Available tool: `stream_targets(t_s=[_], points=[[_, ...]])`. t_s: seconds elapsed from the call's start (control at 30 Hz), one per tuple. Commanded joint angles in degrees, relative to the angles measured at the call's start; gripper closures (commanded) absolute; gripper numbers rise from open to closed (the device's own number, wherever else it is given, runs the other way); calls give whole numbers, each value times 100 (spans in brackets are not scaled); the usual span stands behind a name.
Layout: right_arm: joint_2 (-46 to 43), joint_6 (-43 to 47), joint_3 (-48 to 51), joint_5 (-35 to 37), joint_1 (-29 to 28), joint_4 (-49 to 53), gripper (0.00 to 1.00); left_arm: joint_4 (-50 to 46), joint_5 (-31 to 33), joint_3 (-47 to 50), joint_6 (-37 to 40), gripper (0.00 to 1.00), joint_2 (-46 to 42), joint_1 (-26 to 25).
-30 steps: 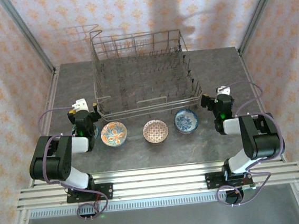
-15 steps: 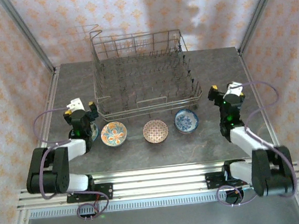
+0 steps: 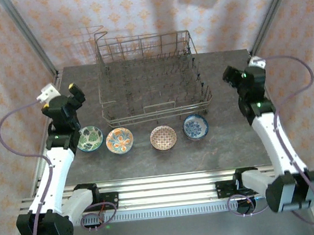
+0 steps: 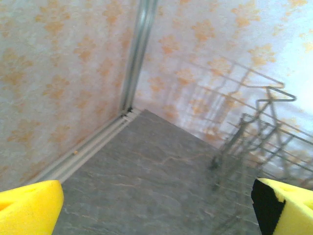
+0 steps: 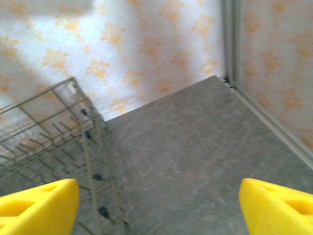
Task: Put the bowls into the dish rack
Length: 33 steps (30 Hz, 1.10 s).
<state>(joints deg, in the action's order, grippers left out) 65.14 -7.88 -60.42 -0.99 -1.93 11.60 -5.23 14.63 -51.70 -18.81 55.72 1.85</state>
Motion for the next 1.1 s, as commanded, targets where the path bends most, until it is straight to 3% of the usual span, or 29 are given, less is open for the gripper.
stream_targets(t_s=[0.0, 0.17, 0.33, 0.63, 1.07], points=[[952, 192, -1021, -497, -323, 1772, 15, -1773, -786, -774, -250, 1, 417, -107], [2280, 362, -2170, -734, -540, 2765, 16, -2198, -1697, -1527, -219, 1, 1006, -313], [2956, 78, -2543, -206, -659, 3067, 19, -2807, -2062, -2143, -75, 1, 1755, -531], [3314, -28, -2552, -358, -676, 2917, 25, -3103, -2304, -2538, 104, 1, 2470, -875], [3290, -343, -2291, 694, -677, 2858, 46, -3611, -2392, -3103, 386, 7, 3187, -1158]])
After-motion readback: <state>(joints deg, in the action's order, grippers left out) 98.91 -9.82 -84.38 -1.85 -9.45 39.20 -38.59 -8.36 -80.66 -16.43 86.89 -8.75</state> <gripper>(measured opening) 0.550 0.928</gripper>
